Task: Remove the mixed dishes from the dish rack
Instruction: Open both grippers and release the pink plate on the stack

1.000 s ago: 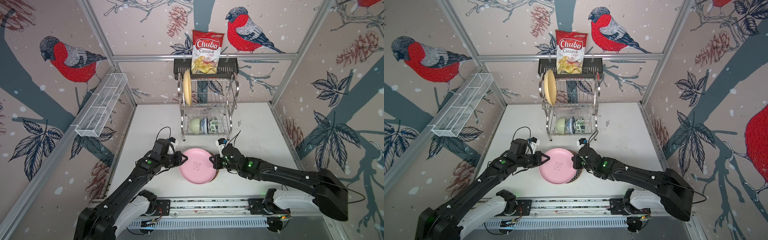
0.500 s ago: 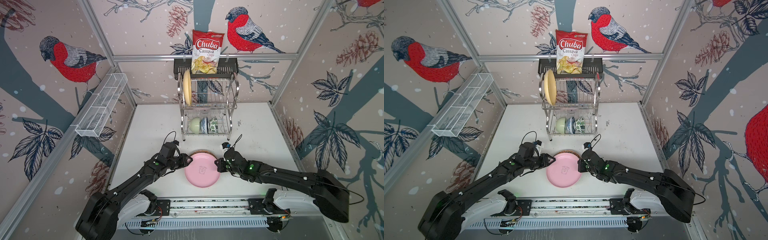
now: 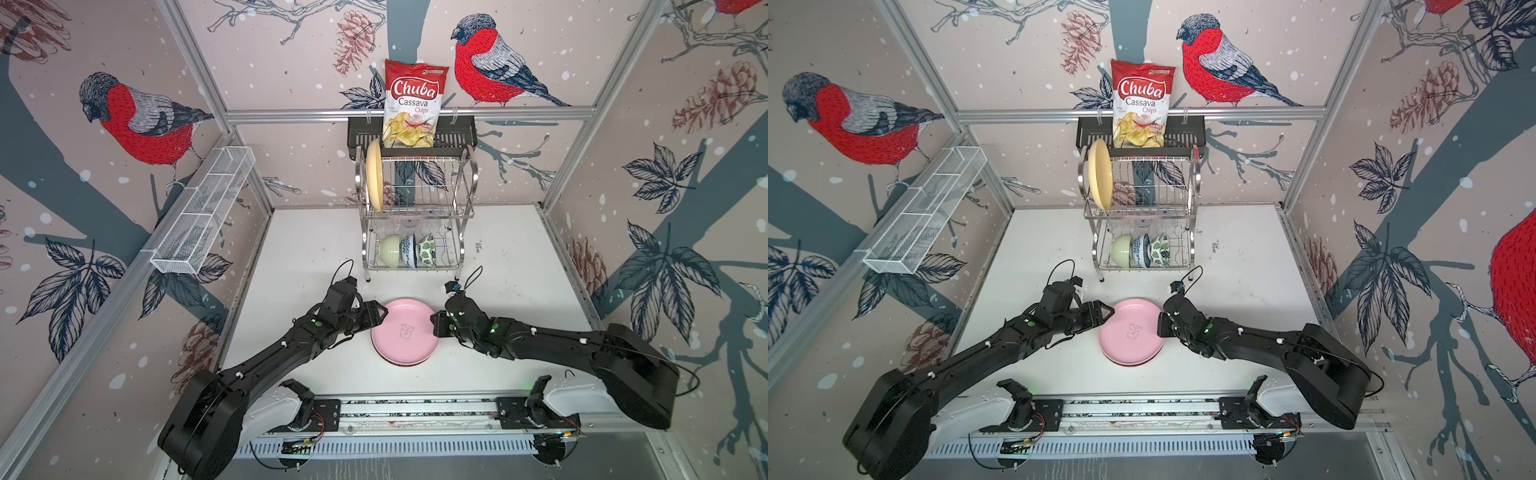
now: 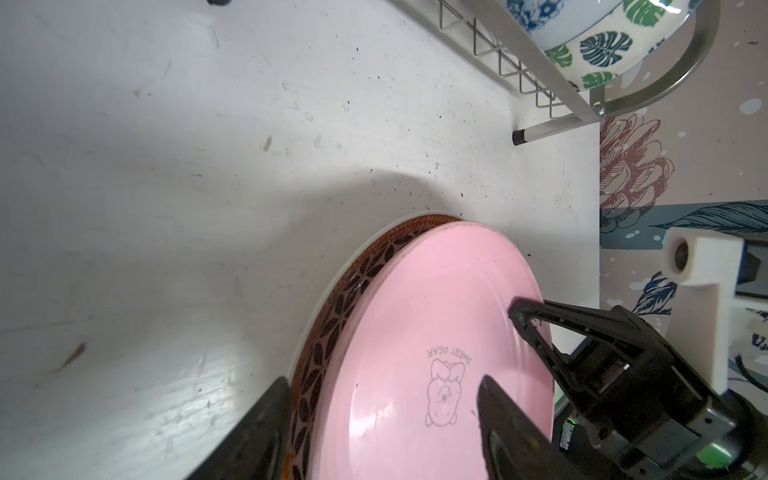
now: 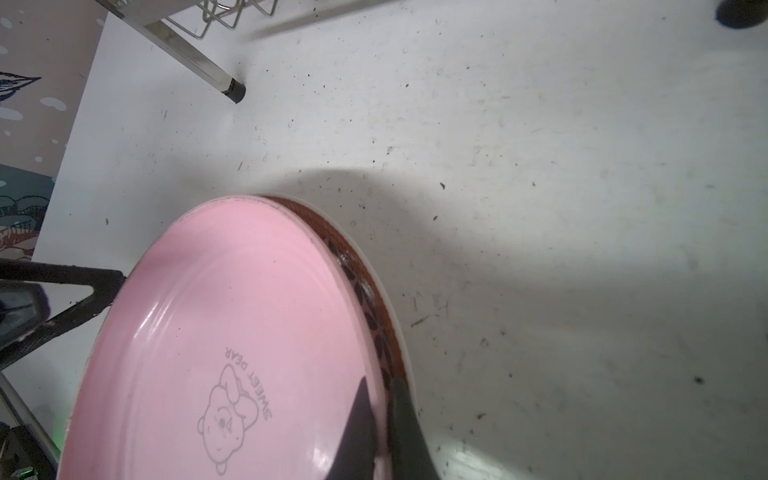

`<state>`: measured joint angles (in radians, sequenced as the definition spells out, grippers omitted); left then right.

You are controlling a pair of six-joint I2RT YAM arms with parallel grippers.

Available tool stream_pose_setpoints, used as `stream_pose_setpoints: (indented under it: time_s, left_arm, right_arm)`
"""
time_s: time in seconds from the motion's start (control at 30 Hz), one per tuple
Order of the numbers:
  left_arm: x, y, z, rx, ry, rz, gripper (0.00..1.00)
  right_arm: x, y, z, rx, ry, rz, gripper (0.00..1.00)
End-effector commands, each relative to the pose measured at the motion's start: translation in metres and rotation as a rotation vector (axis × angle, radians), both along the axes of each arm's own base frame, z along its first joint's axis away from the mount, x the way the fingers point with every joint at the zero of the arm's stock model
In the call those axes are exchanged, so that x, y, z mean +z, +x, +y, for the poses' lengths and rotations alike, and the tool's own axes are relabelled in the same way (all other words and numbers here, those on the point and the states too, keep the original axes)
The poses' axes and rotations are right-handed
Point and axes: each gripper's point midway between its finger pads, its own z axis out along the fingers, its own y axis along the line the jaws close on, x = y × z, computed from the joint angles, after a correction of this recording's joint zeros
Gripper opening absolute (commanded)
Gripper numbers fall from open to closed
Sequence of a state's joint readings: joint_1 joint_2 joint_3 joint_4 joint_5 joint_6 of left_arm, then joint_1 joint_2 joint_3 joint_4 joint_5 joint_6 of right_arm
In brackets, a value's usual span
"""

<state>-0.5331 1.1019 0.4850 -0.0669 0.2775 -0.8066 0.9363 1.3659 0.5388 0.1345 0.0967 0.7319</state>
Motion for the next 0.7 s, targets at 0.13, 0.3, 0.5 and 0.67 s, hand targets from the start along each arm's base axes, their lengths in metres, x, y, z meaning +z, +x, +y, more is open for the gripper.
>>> stream_pose_setpoints:
  time_s: [0.13, 0.3, 0.5, 0.67]
  left_arm:
    - [0.001, 0.008, 0.008, 0.035, 0.027, -0.024, 0.77]
    - [-0.002, 0.006, 0.007, 0.027, 0.020, -0.011, 0.77]
    - [0.000, 0.007, 0.005, 0.023, 0.002, -0.013, 0.77]
    - [-0.002, 0.009, 0.006, 0.018, -0.015, 0.011, 0.78]
  right_arm:
    - [0.013, 0.011, 0.013, -0.014, 0.030, -0.068, 0.02]
    - [0.014, 0.015, 0.001, -0.068, 0.017, -0.092, 0.06]
    - [0.009, 0.012, -0.003, -0.069, 0.007, -0.091, 0.12]
    - [0.001, 0.006, 0.000, -0.069, 0.028, -0.063, 0.18]
